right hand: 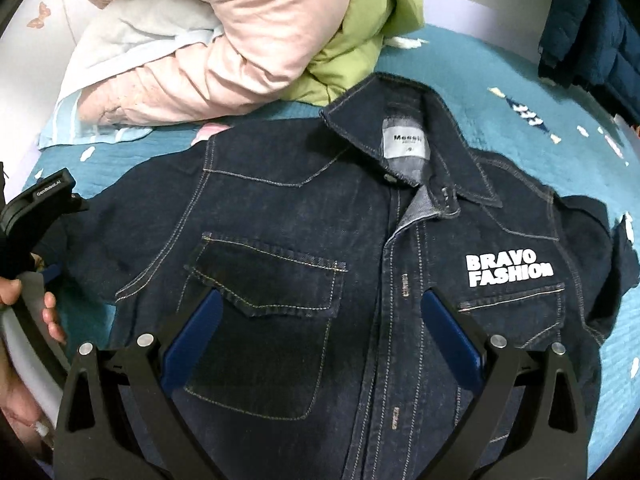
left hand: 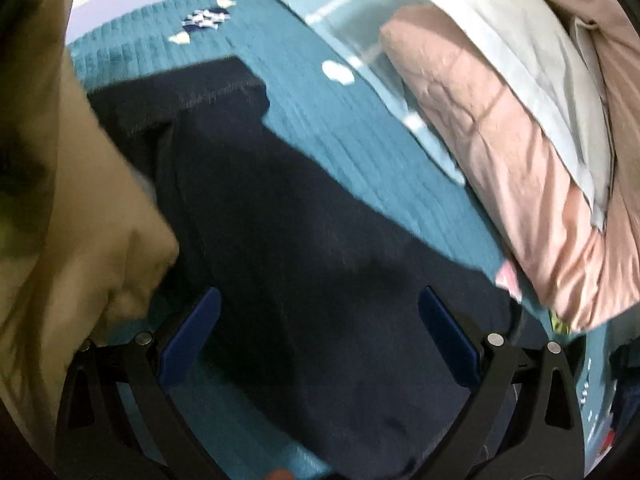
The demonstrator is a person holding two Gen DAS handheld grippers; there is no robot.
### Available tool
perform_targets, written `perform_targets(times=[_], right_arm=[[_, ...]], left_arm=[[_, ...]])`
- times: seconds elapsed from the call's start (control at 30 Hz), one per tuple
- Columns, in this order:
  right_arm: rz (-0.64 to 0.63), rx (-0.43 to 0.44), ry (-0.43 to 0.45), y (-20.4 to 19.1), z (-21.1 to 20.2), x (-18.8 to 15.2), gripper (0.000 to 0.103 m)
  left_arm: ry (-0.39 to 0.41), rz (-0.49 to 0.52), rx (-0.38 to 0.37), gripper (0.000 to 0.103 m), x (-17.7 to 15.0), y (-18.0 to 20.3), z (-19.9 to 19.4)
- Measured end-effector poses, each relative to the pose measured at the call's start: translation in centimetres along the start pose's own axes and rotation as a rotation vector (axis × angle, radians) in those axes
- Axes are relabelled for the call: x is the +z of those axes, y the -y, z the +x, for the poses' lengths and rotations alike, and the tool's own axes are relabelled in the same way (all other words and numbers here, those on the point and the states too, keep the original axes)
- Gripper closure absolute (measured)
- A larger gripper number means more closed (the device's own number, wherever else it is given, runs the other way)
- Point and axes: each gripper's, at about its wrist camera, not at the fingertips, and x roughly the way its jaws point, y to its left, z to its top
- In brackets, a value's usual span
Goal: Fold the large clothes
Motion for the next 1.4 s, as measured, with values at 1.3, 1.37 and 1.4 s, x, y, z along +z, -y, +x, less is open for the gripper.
perform_targets(times=[1.3, 1.37, 1.4], right_arm=[[0.333, 0.785, -0.218, -2.3, 10.9, -0.8, 0.103], [0.369, 0.830, -0.190, -1.8, 10.5, -1.0, 0.103], [0.385, 0.838, -0.155, -1.3, 10.1, -1.2, 0.103]], left_arm=[[0.162, 0.759, -0.563, 0.099, -10.6, 16.0, -13.3], [0.120, 0.880, -0.547, 0.099, -13.3, 18.3, -12.7], [0.101, 0.951, -0.534, 0.099, -14.7, 19.3, -12.3]])
